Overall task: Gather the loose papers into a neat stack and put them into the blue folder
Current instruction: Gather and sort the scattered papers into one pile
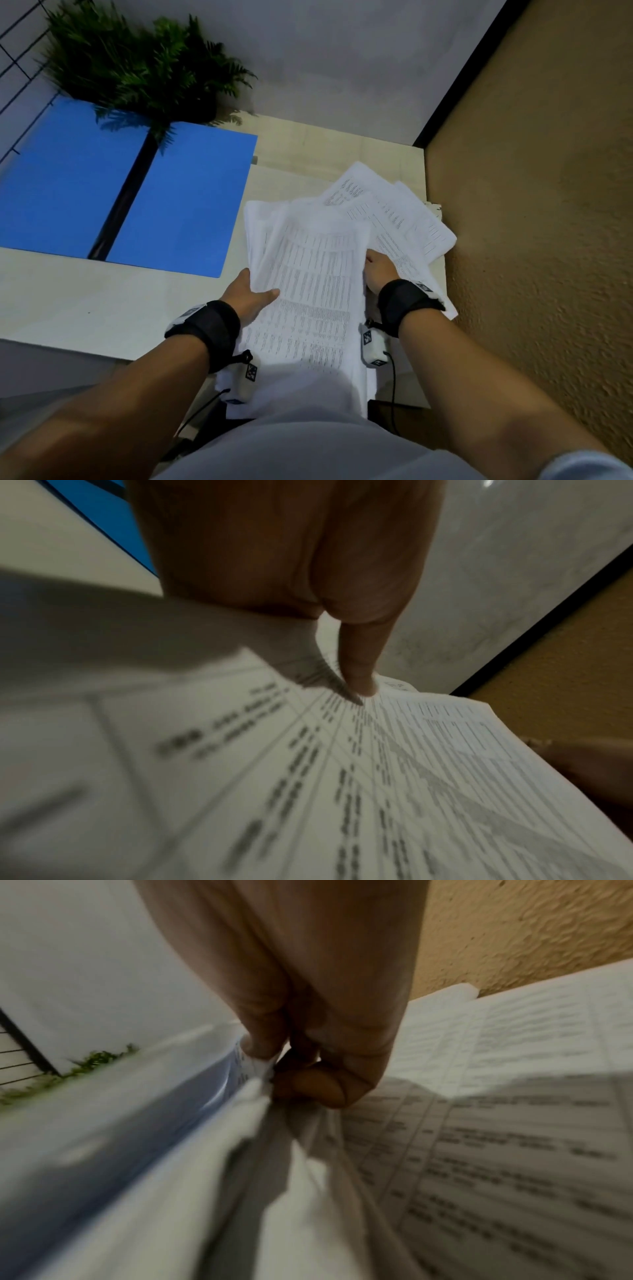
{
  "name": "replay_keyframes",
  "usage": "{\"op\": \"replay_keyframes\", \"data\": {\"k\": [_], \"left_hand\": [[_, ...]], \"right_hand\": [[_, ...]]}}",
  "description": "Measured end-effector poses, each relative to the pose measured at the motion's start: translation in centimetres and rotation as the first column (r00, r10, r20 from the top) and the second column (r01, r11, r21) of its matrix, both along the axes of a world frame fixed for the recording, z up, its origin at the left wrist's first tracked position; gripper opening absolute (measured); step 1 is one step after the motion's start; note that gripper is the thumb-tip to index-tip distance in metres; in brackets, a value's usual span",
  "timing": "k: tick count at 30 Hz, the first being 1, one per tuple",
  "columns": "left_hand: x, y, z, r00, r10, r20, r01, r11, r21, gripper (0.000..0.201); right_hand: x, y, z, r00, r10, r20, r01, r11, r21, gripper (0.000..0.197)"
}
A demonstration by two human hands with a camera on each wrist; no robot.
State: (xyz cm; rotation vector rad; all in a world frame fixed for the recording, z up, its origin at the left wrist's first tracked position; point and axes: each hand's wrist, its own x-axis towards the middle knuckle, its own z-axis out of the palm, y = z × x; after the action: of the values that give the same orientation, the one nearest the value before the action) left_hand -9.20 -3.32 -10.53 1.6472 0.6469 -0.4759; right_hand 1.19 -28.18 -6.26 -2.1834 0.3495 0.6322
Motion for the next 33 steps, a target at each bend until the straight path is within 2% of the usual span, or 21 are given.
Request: {"op": "replay_keyframes", "data": {"k": [2,5,6,8,10,14,16,18,22,25,27,29,31,33], "left_hand": [[-0.1,0.1,-0.3,0.999,0.037,0.033,-0.037,0.999,-0.002,0.043],[-0.6,0.6,-0.7,0.983,0.179,0.032,-0.178,0.984,-0.029,0.040],[-0.8,0.9,-0.7,0.977,0.209,0.030,-0.208,0.977,-0.044,0.041],[-1.1,1.5,-1.1,0.971,0.237,0.024,-0.235,0.969,-0.077,0.047],[-1.1,1.9,-1.5,0.972,0.235,0.021,-0.232,0.969,-0.087,0.051],[-0.6,1.3,-1.9,0.975,0.220,0.013,-0.219,0.974,-0.051,0.046],[-0.2,0.8,-1.8,0.973,0.230,0.002,-0.229,0.973,-0.028,0.044],[0.0,0.5,-1.6,0.973,0.230,-0.001,-0.230,0.973,-0.002,0.043],[-0.2,1.0,-1.1,0.988,0.153,0.013,-0.154,0.985,0.075,0.040],[-0.6,1.4,-1.2,0.993,0.114,0.004,-0.114,0.990,0.078,0.043],[-0.6,1.2,-1.4,0.992,0.124,-0.005,-0.124,0.992,0.034,0.041],[-0.6,0.9,-1.5,0.988,0.151,-0.022,-0.152,0.988,-0.022,0.042],[-0.7,0.6,-1.2,0.987,0.161,-0.021,-0.162,0.986,-0.045,0.043],[-0.6,0.6,-0.8,0.986,0.169,-0.010,-0.169,0.984,-0.047,0.042]], "right_hand": [[-0.2,0.4,-0.3,0.999,0.013,0.038,-0.013,1.000,0.003,0.026],[0.6,-1.4,-0.2,0.966,-0.137,0.220,0.175,0.971,-0.164,0.030],[0.9,-2.7,-0.1,0.950,-0.170,0.261,0.239,0.935,-0.260,0.039],[1.2,-5.5,0.1,0.963,-0.162,0.215,0.234,0.900,-0.368,0.061],[1.0,-7.3,0.6,0.983,-0.133,0.128,0.164,0.944,-0.285,0.070],[0.0,-7.6,0.8,0.974,-0.189,0.127,0.197,0.979,-0.050,0.034],[-0.3,-7.4,0.5,0.967,-0.233,0.103,0.225,0.971,0.078,0.020],[-0.4,-7.5,0.4,0.968,-0.238,0.078,0.226,0.965,0.136,0.012],[-1.1,-8.1,3.7,0.970,-0.241,0.014,0.228,0.933,0.279,0.033],[-1.5,-8.8,5.4,0.986,-0.158,-0.050,0.165,0.905,0.393,0.050],[-1.0,-8.5,5.4,0.986,-0.163,-0.035,0.164,0.911,0.378,0.043],[0.1,-7.8,4.2,0.965,-0.262,0.000,0.249,0.917,0.312,0.028],[0.8,-7.0,3.3,0.929,-0.362,0.072,0.342,0.918,0.200,0.028],[1.3,-6.5,3.5,0.916,-0.345,0.205,0.339,0.939,0.065,0.028]]}}
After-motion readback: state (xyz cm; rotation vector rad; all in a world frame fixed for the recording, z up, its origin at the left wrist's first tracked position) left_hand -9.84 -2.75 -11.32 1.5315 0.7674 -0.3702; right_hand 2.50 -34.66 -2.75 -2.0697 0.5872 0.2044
